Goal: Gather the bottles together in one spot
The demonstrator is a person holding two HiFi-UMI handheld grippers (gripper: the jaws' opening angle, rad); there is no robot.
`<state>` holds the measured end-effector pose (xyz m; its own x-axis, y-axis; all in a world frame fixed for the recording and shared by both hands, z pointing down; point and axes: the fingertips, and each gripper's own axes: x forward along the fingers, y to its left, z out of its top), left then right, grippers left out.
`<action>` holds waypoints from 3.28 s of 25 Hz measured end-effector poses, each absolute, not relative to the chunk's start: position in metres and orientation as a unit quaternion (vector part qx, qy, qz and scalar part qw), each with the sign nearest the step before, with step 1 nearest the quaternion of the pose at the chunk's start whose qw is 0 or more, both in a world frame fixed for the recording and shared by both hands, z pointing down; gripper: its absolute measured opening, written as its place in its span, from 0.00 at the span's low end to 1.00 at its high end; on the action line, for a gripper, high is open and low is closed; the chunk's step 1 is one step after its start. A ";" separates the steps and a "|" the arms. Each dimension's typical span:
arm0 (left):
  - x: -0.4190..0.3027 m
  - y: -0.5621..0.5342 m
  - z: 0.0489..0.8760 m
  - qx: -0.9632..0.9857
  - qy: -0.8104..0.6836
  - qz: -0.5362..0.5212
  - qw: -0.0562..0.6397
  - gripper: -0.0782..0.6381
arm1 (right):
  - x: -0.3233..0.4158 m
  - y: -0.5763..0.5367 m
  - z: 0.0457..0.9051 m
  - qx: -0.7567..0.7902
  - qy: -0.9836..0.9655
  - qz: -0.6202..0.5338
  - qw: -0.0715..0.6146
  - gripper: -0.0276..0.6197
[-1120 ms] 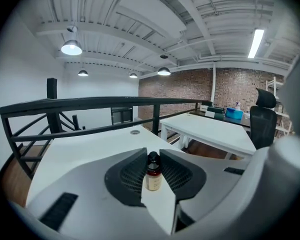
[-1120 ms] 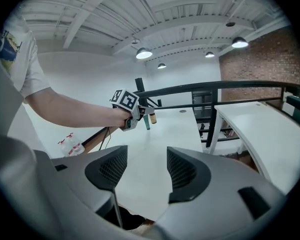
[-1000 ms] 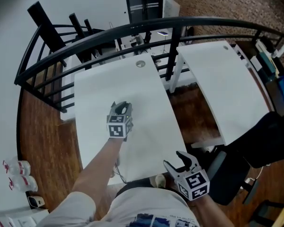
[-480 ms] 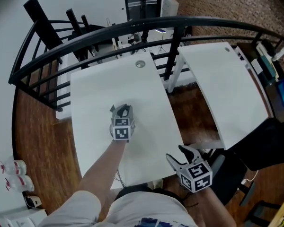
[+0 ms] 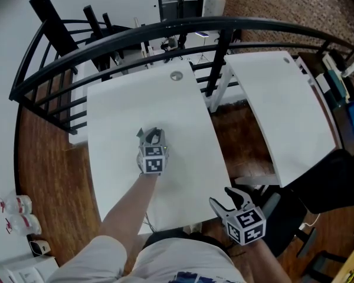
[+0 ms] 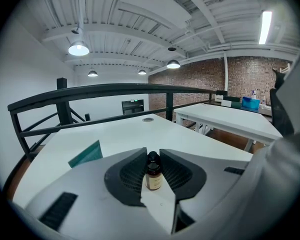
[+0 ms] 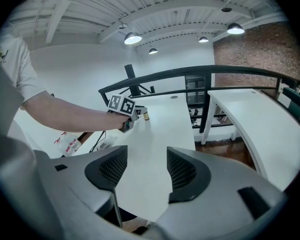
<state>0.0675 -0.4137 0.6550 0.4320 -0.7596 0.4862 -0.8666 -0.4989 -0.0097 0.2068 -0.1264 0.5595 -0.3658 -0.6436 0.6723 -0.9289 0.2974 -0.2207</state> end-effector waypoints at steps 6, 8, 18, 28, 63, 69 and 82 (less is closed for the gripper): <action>0.068 -0.414 0.655 0.834 -0.489 0.229 0.114 0.22 | 0.207 -0.127 0.562 0.508 -0.771 0.304 0.234 0.46; 0.069 -0.414 0.654 0.833 -0.492 0.229 0.111 0.23 | 0.208 -0.127 0.563 0.506 -0.773 0.304 0.233 0.46; 0.068 -0.401 0.619 0.833 -0.508 0.201 0.084 0.25 | 0.208 -0.119 0.560 0.495 -0.782 0.296 0.235 0.46; 0.069 -0.324 0.493 0.853 -0.510 0.084 0.069 0.25 | 0.201 -0.086 0.543 0.467 -0.813 0.264 0.227 0.46; -0.117 -0.015 0.483 0.818 -0.501 0.158 0.235 0.26 | 0.078 -0.025 0.486 0.448 -0.848 0.211 0.190 0.46; -0.129 0.009 0.487 0.824 -0.483 0.157 0.250 0.26 | 0.058 -0.014 0.494 0.457 -0.839 0.217 0.199 0.46; -0.153 0.015 0.511 0.836 -0.452 0.173 0.260 0.27 | 0.034 0.006 0.501 0.478 -0.822 0.222 0.214 0.46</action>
